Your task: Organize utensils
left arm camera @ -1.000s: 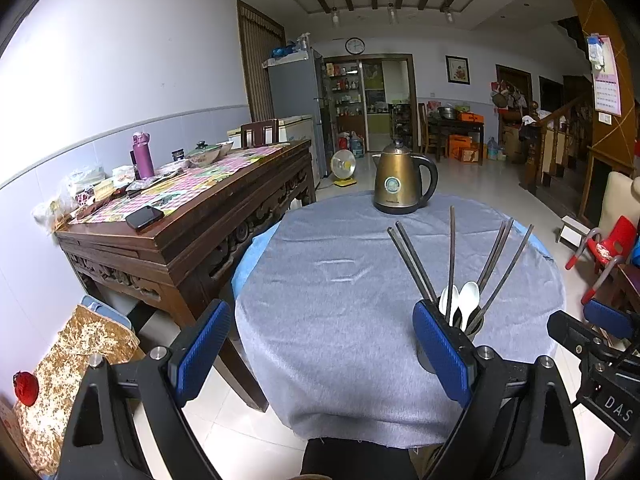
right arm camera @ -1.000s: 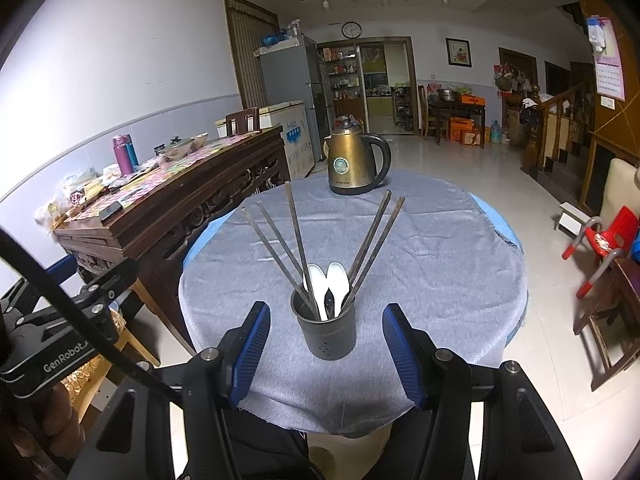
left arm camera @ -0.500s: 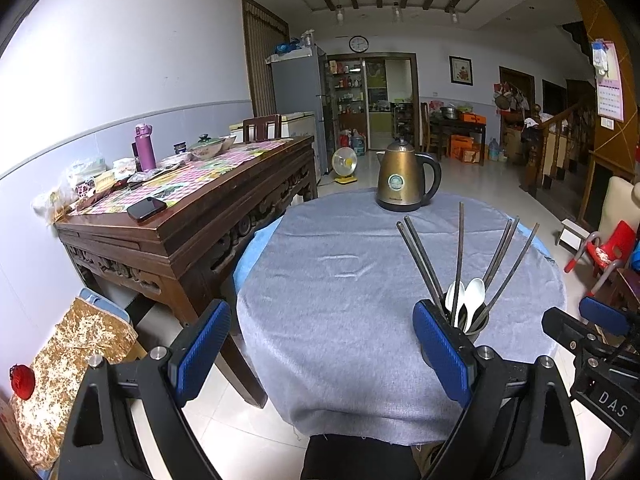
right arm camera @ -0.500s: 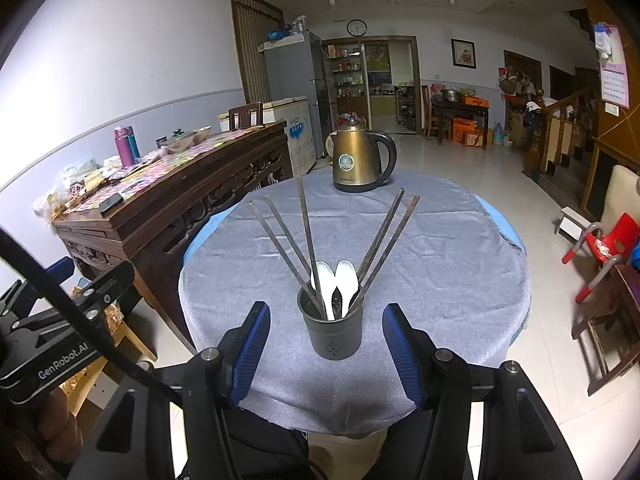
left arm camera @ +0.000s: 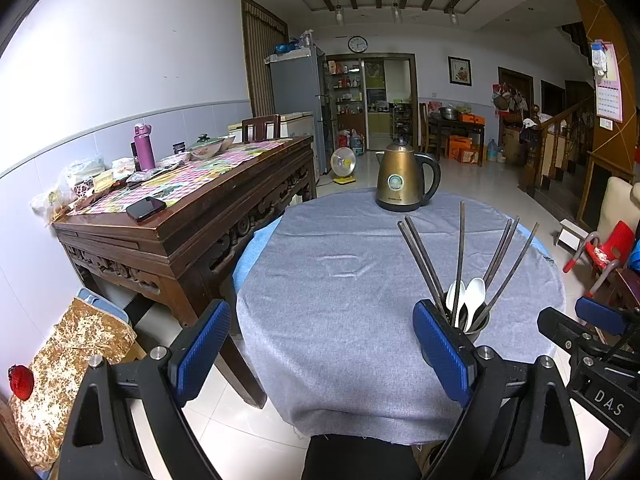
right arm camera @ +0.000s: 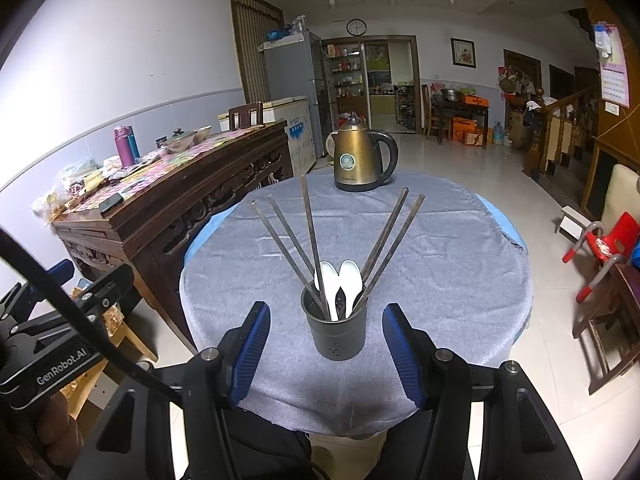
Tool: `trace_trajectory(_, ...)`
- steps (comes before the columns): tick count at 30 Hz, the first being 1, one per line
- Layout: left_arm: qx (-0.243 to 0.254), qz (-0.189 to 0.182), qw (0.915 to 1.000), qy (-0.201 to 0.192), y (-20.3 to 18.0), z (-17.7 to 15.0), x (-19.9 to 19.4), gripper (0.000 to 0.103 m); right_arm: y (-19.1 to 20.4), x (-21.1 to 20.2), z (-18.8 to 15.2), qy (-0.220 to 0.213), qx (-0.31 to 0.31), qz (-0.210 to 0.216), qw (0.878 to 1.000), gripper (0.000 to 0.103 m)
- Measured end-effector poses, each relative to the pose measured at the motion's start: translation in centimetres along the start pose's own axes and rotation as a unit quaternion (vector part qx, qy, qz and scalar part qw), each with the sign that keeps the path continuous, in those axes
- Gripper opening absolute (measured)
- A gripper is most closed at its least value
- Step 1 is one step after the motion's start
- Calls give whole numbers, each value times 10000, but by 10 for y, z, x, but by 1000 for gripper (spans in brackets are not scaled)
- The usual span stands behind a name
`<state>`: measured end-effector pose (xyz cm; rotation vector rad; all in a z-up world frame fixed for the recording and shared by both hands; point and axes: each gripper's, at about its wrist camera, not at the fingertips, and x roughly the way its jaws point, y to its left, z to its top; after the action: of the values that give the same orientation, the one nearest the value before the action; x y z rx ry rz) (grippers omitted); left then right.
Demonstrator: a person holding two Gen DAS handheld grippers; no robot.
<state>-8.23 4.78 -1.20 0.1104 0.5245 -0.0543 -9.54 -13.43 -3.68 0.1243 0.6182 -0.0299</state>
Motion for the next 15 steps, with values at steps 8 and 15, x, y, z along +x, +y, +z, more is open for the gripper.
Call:
trace_trajectory(8,52,47,10000,16,-1,-1,1,93,-3,5,-1,28,81,58,9999,63)
trace_trajectory(15,87,106,9998,136,-6,-2,10,93,-8,17,-3,142,163,132,9997,62)
